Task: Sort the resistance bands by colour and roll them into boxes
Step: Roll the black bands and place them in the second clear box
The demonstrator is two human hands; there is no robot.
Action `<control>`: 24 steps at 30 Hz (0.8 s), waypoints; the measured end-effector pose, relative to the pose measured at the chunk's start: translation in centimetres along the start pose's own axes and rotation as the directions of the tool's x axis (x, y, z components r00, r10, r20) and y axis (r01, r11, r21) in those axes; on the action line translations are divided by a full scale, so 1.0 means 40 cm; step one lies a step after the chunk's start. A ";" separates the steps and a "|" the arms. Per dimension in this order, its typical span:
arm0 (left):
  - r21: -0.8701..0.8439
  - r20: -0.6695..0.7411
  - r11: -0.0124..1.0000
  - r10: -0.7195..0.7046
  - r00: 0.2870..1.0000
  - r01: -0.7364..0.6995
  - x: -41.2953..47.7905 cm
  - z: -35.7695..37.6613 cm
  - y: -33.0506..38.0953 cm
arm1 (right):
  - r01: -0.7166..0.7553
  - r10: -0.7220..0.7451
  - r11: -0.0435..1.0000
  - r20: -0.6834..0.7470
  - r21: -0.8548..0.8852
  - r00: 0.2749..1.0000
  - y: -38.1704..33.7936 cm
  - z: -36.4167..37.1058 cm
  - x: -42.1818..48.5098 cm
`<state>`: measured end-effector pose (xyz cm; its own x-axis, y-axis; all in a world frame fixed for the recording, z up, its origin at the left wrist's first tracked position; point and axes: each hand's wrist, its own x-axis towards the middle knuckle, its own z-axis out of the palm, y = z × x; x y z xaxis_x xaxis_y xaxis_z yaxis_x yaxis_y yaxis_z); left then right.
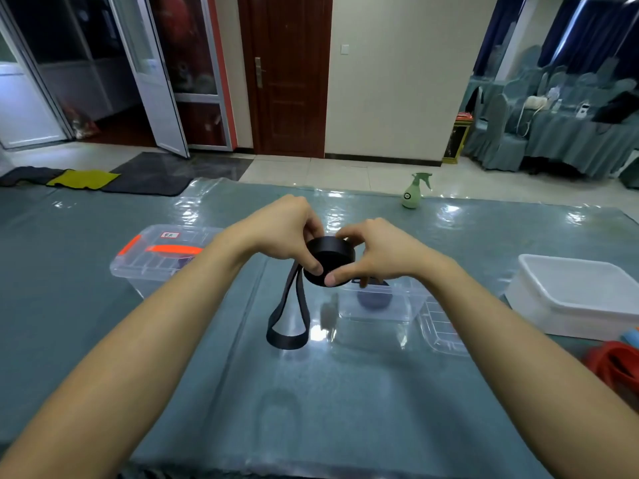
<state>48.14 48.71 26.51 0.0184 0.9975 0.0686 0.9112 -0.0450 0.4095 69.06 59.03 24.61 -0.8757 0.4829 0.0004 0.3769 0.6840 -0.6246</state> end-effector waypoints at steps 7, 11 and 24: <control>-0.306 0.050 0.952 0.003 0.999 0.012 0.000 -0.003 -0.026 | -0.023 0.043 0.971 -0.081 0.240 0.996 0.047 0.008 -0.006; -0.516 -0.005 0.857 -0.001 1.000 -0.001 -0.004 0.023 -0.047 | -0.041 0.055 0.954 -0.041 0.298 0.998 0.062 -0.002 -0.013; -0.147 0.042 0.989 0.022 0.999 -0.016 0.080 0.061 0.007 | -0.104 0.109 0.987 -0.029 0.122 0.994 0.125 -0.009 -0.002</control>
<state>49.44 52.01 24.64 0.0559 0.9977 0.0395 0.8406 -0.0684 0.5373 71.14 62.61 21.77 -0.8206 0.5697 -0.0450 0.4265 0.5581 -0.7118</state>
